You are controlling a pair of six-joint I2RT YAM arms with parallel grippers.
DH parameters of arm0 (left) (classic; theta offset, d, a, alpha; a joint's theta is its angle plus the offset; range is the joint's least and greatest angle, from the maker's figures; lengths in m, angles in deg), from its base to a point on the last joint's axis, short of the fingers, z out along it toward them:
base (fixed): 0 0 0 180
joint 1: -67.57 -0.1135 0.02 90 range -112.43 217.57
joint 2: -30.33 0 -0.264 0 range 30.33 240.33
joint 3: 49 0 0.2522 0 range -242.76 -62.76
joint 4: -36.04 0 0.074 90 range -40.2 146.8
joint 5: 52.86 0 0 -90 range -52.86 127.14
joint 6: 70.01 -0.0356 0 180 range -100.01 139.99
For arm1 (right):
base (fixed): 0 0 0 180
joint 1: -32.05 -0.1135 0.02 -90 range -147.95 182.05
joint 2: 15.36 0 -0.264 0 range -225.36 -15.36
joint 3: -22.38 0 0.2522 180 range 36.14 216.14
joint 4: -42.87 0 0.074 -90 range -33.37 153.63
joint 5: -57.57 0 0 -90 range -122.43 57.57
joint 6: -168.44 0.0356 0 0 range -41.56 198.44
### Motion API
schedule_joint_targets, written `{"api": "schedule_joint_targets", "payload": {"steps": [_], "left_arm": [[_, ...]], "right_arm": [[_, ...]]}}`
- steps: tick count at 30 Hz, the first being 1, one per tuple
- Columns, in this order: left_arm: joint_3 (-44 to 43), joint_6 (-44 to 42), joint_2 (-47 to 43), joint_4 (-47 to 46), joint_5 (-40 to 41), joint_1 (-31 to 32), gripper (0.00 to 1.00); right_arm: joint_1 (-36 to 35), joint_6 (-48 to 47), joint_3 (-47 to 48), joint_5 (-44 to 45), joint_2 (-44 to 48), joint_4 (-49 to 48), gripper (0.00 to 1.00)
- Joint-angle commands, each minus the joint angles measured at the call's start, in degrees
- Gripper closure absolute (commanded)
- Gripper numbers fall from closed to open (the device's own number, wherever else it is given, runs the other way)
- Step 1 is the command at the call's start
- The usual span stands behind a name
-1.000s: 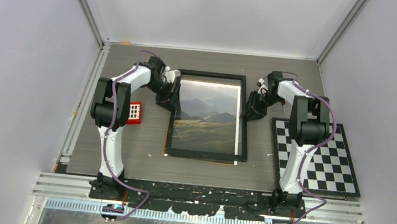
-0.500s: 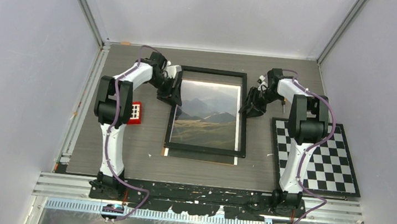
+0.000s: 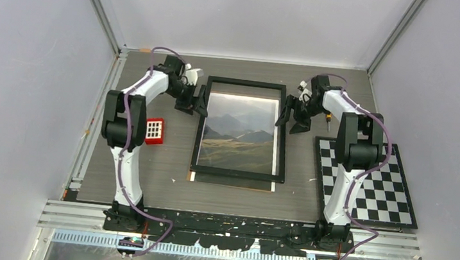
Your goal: Take the photo out of the frame
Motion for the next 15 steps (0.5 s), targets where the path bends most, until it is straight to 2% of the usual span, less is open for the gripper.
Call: {"api": "schedule_joint_targets", "payload": {"steps": [1, 7, 12, 15], "left_arm": [[6.37, -7.77, -12.71, -1.27, -3.85, -0.24, 0.13], [20.00, -28.06, -26.73, 4.74, -3.34, 2.68, 0.01], [28.75, -41.03, -37.17, 8.55, -0.56, 5.58, 0.00], [34.06, -46.82, -43.48, 6.92, 0.54, 6.37, 0.00]], "right_arm": [[0.27, -7.93, -4.04, -0.76, 10.89, 0.11, 0.23], [0.27, -13.42, -11.46, -4.04, 21.31, 0.92, 0.17], [0.25, -23.12, -20.47, -2.88, 34.82, -2.24, 0.08], [0.19, -29.48, -27.61, -1.00, 44.76, -6.06, 0.01]]}}
